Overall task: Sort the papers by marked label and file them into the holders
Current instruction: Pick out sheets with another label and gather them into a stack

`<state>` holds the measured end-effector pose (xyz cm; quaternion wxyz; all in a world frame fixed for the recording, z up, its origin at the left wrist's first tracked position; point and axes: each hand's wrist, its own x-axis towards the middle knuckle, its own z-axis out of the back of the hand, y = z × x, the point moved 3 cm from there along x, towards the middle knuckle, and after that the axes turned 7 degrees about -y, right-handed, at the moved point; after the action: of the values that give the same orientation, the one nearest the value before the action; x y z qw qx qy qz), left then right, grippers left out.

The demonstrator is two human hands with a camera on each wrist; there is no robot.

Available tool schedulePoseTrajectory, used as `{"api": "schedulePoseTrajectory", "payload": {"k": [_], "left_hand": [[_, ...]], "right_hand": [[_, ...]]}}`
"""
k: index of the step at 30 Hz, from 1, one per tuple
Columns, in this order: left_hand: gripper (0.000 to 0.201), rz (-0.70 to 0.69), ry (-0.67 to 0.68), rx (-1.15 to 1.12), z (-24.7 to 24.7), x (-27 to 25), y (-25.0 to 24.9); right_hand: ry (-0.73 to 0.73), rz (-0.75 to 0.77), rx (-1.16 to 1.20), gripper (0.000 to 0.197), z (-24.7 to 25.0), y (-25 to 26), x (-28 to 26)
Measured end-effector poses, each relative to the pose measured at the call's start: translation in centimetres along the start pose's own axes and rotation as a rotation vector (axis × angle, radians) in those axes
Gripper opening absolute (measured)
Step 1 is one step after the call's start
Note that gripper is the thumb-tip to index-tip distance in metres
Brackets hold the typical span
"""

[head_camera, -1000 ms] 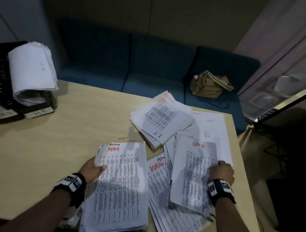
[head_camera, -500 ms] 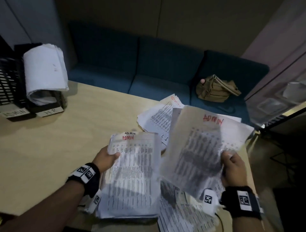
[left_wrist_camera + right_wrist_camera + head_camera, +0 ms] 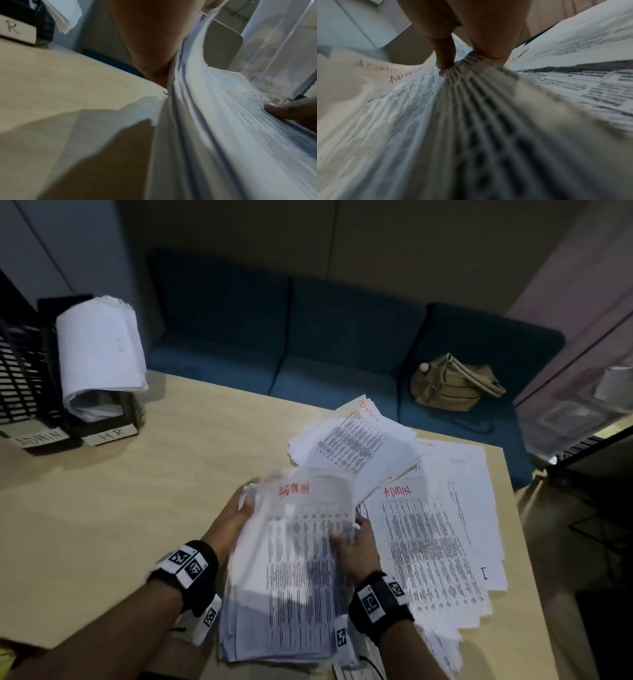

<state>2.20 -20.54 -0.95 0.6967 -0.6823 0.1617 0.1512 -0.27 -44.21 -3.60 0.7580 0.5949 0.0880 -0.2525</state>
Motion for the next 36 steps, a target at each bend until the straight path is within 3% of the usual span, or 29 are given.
{"api": "schedulePoseTrajectory", "payload": {"k": [3,6,9,12,14,16,18,20,22,24,27,29,31,34,36], "left_hand": [[0.062,-0.168,-0.100,0.170,0.7,0.5,-0.5],[0.061,-0.235,-0.038,0.350,-0.2,0.6,-1.2],[0.060,-0.196,0.033,0.410,-0.9,0.5,-1.2],[0.072,-0.194,0.087,0.432,-1.1,0.7,-0.7],[0.068,-0.163,0.089,0.459,-0.8,1.0,0.2],[0.060,-0.117,0.064,0.447,-0.5,1.0,1.0],[0.056,-0.115,0.021,0.429,-0.3,0.5,1.9],[0.063,-0.149,-0.032,0.415,-0.2,0.0,2.7],[0.078,-0.143,-0.059,0.382,-0.1,-0.2,3.8],[0.083,-0.068,-0.029,0.381,0.2,-0.1,5.4],[0.065,0.051,0.020,0.436,0.9,0.1,8.1],[0.061,0.085,0.036,0.433,1.7,0.7,10.2],[0.066,0.076,0.028,0.448,2.1,1.5,11.6],[0.066,0.071,0.014,0.513,1.4,1.0,9.6],[0.061,0.082,0.012,0.535,1.2,0.6,9.0]], "right_hand": [[0.124,0.026,-0.110,0.076,-1.0,0.3,0.2],[0.047,0.187,-0.112,0.100,-1.0,2.1,1.3],[-0.017,0.387,-0.398,0.080,-0.9,4.0,2.9],[0.045,0.341,-0.564,0.052,-1.6,4.0,3.4],[0.068,0.347,-0.630,0.042,-1.8,3.3,3.4],[0.143,0.370,-0.728,0.039,-2.1,2.7,3.2],[0.176,0.321,-0.681,0.041,-1.8,2.3,2.9],[0.102,0.343,-0.642,0.044,-0.4,2.4,3.2],[-0.067,0.370,-0.635,0.046,2.7,2.0,4.4],[-0.310,0.245,-0.593,0.047,7.6,1.1,5.7],[-0.549,-0.154,-0.693,0.058,14.9,-2.5,6.0],[-0.575,-0.298,-0.705,0.073,17.6,-4.4,5.2],[-0.564,-0.307,-0.698,0.082,18.8,-5.5,4.7],[-0.516,-0.293,-0.660,0.085,19.0,-5.8,4.1],[-0.473,-0.307,-0.621,0.076,18.8,-5.8,3.8]]}}
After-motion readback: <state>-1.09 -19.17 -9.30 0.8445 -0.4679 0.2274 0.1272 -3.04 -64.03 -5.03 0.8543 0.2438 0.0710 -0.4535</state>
